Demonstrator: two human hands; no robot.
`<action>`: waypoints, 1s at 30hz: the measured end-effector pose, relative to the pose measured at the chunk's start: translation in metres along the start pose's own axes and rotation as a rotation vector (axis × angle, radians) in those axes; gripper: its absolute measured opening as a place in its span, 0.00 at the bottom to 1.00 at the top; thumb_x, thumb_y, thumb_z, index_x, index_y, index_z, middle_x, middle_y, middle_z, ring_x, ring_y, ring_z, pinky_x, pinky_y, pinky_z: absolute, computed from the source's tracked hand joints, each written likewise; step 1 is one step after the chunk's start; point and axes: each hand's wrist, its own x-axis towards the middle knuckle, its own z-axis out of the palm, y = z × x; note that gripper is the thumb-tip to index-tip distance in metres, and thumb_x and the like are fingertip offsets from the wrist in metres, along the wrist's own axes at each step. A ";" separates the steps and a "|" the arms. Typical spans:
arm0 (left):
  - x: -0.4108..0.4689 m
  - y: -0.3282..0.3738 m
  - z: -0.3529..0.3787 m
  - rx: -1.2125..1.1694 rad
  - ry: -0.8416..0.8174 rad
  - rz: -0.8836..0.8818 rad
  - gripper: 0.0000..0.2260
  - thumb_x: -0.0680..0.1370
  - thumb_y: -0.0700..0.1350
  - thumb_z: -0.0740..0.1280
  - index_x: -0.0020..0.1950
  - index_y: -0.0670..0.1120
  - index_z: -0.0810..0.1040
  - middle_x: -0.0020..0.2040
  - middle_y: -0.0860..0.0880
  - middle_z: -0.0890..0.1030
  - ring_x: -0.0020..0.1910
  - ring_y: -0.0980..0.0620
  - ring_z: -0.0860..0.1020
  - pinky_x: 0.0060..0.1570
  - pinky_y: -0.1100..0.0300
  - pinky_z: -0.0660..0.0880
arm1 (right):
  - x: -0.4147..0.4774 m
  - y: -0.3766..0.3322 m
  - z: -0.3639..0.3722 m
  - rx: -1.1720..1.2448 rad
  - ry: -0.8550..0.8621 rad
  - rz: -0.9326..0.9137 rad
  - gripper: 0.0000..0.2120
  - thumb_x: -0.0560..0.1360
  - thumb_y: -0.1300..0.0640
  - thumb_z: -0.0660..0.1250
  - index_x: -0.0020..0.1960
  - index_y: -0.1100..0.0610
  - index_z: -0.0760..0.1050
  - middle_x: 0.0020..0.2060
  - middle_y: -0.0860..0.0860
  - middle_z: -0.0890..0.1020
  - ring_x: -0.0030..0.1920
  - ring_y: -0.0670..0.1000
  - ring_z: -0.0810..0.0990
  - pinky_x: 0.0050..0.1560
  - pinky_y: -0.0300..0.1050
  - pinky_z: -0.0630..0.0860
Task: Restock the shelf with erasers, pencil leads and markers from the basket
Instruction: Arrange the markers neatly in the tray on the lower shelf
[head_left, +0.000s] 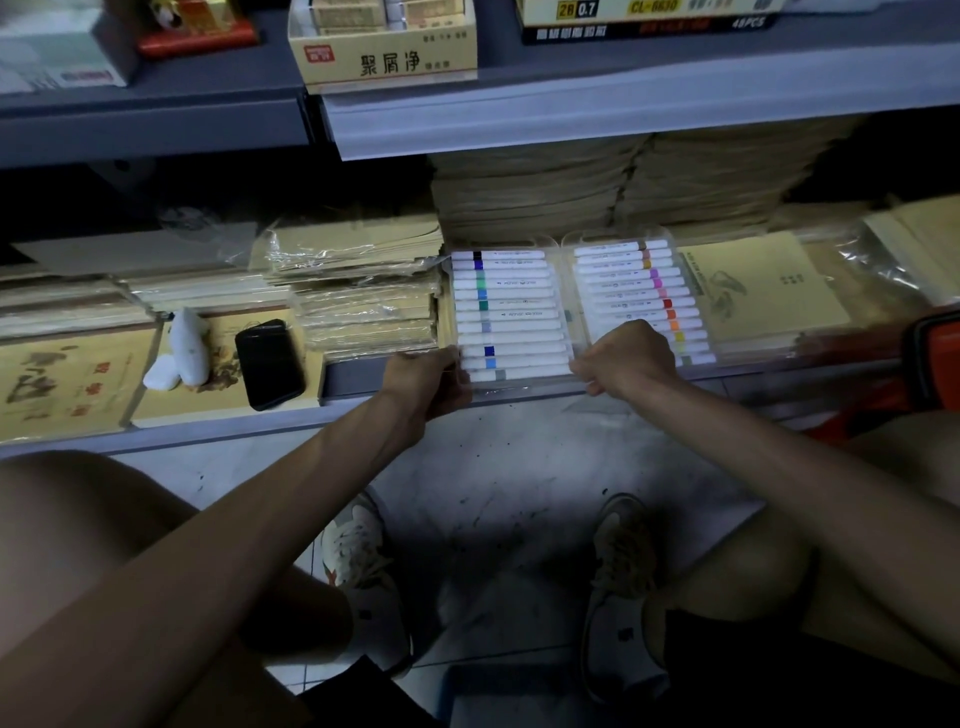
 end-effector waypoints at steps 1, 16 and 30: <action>0.000 0.000 0.000 0.002 0.000 -0.001 0.05 0.82 0.39 0.68 0.53 0.37 0.81 0.48 0.38 0.80 0.38 0.46 0.80 0.38 0.50 0.83 | 0.000 0.001 0.002 0.027 -0.001 0.014 0.08 0.70 0.58 0.78 0.42 0.63 0.84 0.28 0.53 0.84 0.30 0.47 0.85 0.40 0.42 0.82; 0.006 -0.009 0.002 0.086 0.027 0.056 0.19 0.71 0.29 0.78 0.60 0.29 0.80 0.52 0.34 0.85 0.40 0.42 0.84 0.38 0.55 0.85 | 0.000 0.004 0.011 0.092 -0.059 0.021 0.08 0.67 0.58 0.79 0.39 0.63 0.85 0.31 0.53 0.86 0.30 0.49 0.83 0.40 0.43 0.83; 0.004 -0.016 -0.005 0.276 0.027 0.143 0.13 0.74 0.40 0.78 0.53 0.33 0.82 0.45 0.39 0.84 0.34 0.47 0.82 0.30 0.60 0.83 | 0.003 0.039 0.012 0.164 0.030 0.083 0.18 0.70 0.45 0.68 0.45 0.61 0.80 0.41 0.59 0.86 0.38 0.57 0.86 0.41 0.54 0.85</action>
